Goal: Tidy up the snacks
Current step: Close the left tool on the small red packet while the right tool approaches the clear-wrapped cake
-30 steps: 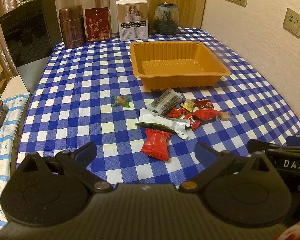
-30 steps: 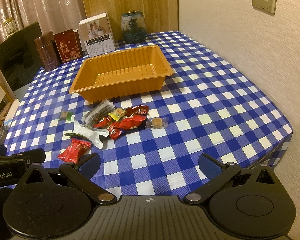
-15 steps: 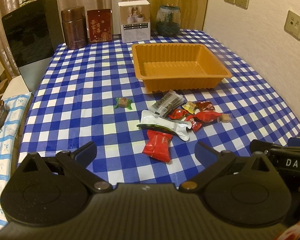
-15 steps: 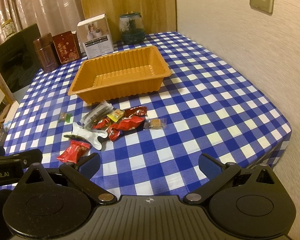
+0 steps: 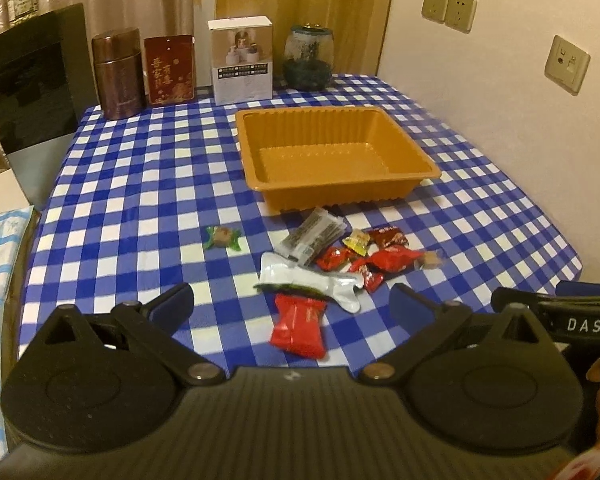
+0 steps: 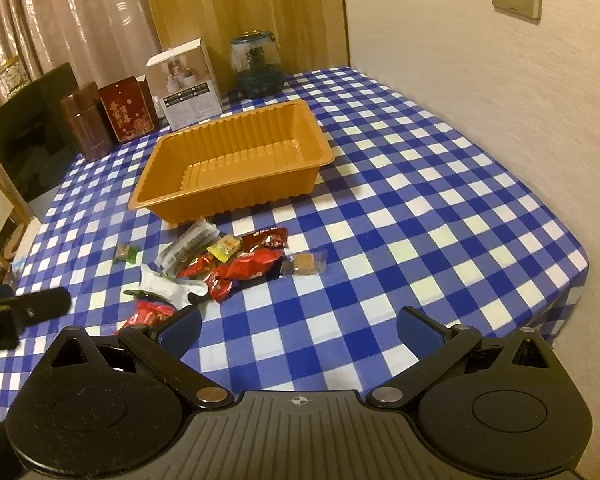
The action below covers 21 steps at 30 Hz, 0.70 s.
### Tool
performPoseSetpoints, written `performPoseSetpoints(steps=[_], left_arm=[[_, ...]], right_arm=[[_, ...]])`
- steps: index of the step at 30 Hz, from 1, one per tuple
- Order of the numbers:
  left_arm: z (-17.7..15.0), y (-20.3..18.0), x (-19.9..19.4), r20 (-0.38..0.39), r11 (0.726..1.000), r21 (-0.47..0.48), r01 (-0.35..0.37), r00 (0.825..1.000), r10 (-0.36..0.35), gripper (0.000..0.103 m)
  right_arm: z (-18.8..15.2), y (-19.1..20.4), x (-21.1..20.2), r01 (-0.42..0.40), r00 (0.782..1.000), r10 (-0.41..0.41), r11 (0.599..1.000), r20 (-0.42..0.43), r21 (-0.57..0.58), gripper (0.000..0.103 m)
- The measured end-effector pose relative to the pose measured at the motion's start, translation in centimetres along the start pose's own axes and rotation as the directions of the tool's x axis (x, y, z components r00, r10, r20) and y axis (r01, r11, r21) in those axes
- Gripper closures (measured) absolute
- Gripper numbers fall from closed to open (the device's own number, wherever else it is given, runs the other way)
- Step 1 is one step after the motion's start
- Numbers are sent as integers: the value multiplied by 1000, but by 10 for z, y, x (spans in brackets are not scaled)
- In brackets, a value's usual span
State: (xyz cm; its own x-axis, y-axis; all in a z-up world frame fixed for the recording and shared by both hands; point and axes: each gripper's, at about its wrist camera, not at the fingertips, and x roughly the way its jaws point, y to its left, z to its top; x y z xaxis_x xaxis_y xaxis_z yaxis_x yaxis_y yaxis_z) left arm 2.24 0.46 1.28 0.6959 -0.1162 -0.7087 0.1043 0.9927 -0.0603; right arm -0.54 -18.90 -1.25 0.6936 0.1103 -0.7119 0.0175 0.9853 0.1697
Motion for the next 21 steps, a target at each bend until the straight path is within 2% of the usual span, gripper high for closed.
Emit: performPoseSetpoints(steps=[3, 9, 11, 14, 21], left_arm=[[1, 11, 8, -2, 1000, -6, 21, 1000, -21, 0], [-12, 18, 34, -25, 999, 44, 29, 999, -28, 5], [-18, 18, 44, -40, 998, 52, 47, 998, -45, 10], [-27, 16, 60, -67, 995, 71, 68, 996, -63, 12], [-40, 15, 90, -110, 993, 95, 75, 992, -65, 20]], right_arm=[[1, -4, 9, -7, 1000, 7, 1000, -5, -8, 0], [0, -12, 28, -13, 1000, 13, 999, 0, -31, 0], [1, -15, 34, -11, 1000, 11, 999, 2, -38, 0], [2, -18, 44, -12, 1000, 12, 999, 5, -50, 0], [4, -20, 64, -21, 1000, 21, 997, 4, -70, 0]])
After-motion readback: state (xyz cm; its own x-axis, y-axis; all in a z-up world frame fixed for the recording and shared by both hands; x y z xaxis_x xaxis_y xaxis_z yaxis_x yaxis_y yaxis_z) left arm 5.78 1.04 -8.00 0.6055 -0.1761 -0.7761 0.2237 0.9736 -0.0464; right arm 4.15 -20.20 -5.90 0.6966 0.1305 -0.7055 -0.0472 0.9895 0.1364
